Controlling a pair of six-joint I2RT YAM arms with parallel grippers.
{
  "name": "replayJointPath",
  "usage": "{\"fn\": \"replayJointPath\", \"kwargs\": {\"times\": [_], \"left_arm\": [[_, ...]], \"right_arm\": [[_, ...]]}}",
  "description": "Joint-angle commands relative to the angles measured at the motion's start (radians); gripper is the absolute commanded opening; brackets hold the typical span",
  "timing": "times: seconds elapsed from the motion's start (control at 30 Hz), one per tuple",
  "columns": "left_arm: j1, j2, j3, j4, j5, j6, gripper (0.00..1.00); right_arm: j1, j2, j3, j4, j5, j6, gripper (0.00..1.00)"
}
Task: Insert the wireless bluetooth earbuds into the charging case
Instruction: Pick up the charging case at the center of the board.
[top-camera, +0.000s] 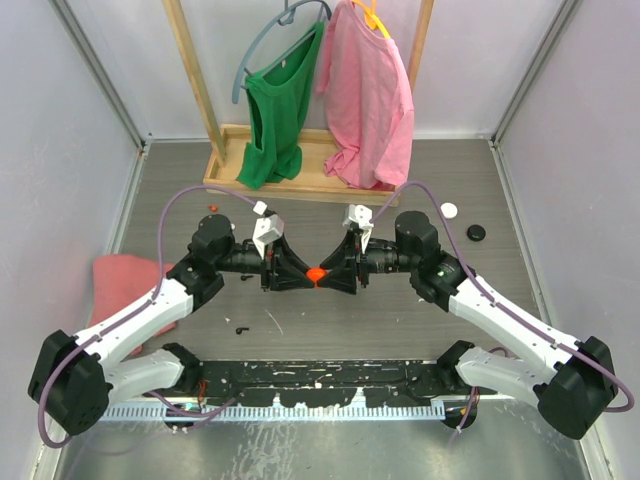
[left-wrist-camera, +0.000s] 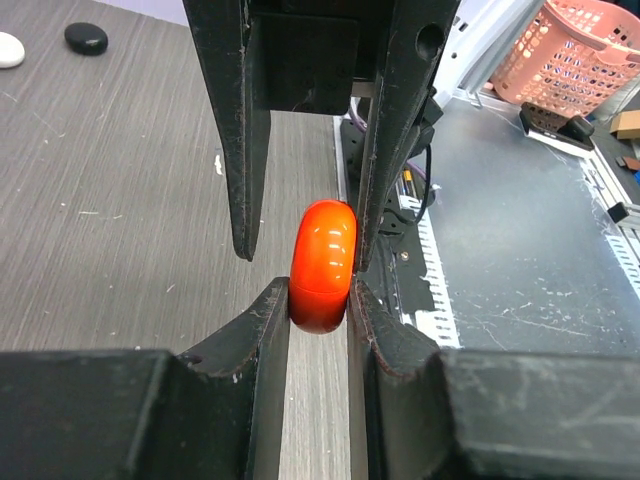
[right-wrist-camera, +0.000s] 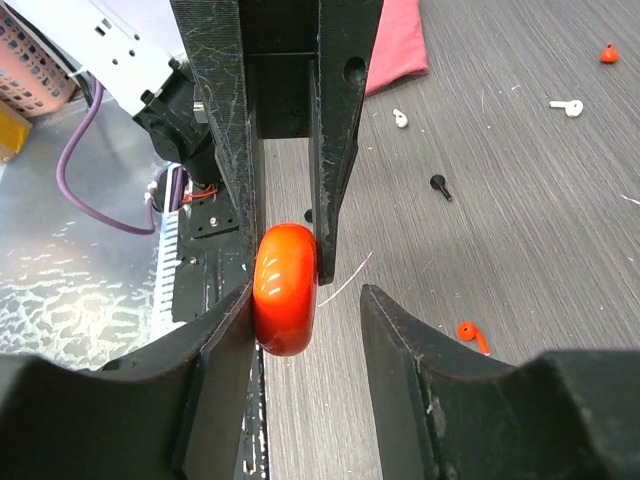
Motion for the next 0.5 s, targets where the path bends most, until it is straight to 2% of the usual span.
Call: {"fn": "replayJointPath", "kwargs": {"times": [0.0,0.2,0.47], "left_arm": [[-0.002,-0.05,0.017,0.021,0.013,0.028,0.0],[-0.002,-0.068,0.014,-0.046,-0.01,0.082,0.0],[-0.002,-0.071,0.006,-0.052,-0.012,0.094,0.0]], "right_arm": [[-0.003,-0.018,0.03,0.065,0.026,0.0,0.51],[-0.002,-0.026,0.028,0.083,0.032,0.014,0.52],[-0.009,-0.03,0.031,0.084,0.048,0.033,0.52]]}}
